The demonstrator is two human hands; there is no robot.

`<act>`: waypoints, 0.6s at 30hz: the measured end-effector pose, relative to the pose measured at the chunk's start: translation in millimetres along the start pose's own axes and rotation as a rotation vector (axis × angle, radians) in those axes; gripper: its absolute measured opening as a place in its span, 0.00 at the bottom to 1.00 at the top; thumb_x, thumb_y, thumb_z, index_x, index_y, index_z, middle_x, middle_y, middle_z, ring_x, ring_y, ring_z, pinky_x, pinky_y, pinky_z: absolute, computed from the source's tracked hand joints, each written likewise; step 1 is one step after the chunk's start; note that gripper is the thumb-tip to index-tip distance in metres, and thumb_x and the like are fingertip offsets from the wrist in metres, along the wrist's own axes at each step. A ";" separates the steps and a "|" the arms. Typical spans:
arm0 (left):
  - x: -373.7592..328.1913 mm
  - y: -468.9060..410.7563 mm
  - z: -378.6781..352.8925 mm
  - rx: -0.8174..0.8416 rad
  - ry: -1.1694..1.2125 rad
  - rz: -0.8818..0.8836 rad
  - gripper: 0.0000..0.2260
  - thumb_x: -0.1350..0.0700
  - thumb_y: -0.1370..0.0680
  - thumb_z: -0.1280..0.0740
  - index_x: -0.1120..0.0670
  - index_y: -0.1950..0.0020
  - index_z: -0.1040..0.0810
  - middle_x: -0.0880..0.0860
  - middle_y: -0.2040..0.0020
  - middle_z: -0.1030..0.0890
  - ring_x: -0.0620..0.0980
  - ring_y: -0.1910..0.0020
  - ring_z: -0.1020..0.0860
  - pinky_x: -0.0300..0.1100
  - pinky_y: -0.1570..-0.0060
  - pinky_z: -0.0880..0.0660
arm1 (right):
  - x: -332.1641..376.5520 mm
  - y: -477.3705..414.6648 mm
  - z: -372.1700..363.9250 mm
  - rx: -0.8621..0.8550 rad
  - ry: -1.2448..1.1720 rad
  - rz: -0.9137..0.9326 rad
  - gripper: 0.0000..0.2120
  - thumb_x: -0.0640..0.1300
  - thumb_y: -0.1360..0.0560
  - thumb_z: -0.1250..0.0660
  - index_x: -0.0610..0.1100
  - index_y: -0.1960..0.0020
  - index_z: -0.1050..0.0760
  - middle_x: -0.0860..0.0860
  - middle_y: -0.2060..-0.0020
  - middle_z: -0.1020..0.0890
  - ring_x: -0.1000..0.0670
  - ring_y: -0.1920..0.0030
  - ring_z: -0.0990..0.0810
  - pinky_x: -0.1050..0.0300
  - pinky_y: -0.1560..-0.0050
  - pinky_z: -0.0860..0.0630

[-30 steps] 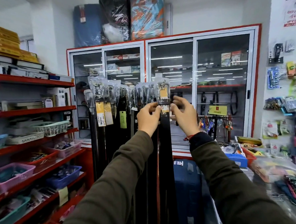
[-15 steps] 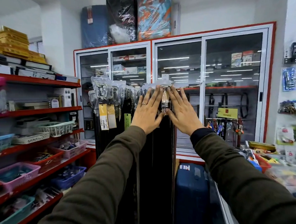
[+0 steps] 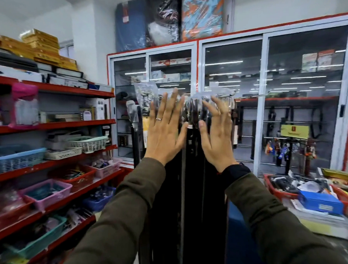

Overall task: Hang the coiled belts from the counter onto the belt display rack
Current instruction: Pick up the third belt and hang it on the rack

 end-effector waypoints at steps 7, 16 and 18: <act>89.5 21.0 18.6 0.016 0.106 0.113 0.30 0.54 0.18 0.46 0.55 0.18 0.53 0.55 0.16 0.53 0.54 0.17 0.56 0.62 0.20 0.56 | 51.1 -15.2 -74.7 0.306 0.235 0.137 0.29 0.54 0.17 0.48 0.47 0.19 0.48 0.48 0.19 0.47 0.45 0.18 0.52 0.36 0.22 0.51; 110.9 16.2 -22.5 0.218 0.135 -0.001 0.31 0.51 0.18 0.47 0.55 0.18 0.55 0.53 0.16 0.53 0.52 0.17 0.56 0.59 0.20 0.51 | 34.9 -14.8 -114.9 0.448 0.433 0.102 0.31 0.57 0.18 0.50 0.51 0.18 0.53 0.52 0.18 0.51 0.44 0.18 0.54 0.33 0.23 0.52; 107.9 15.8 -24.8 0.215 0.154 0.008 0.31 0.50 0.19 0.48 0.55 0.18 0.54 0.53 0.16 0.53 0.52 0.17 0.56 0.60 0.20 0.51 | 32.6 -15.4 -113.6 0.466 0.440 0.094 0.31 0.57 0.18 0.50 0.51 0.18 0.53 0.53 0.18 0.51 0.45 0.18 0.55 0.34 0.22 0.54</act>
Point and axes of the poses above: each hand's wrist, its own y-axis away from the middle knuckle, its own z-axis out of the back of the hand, x = y × z, the point moved 4 cm from there along -y, towards the middle knuckle
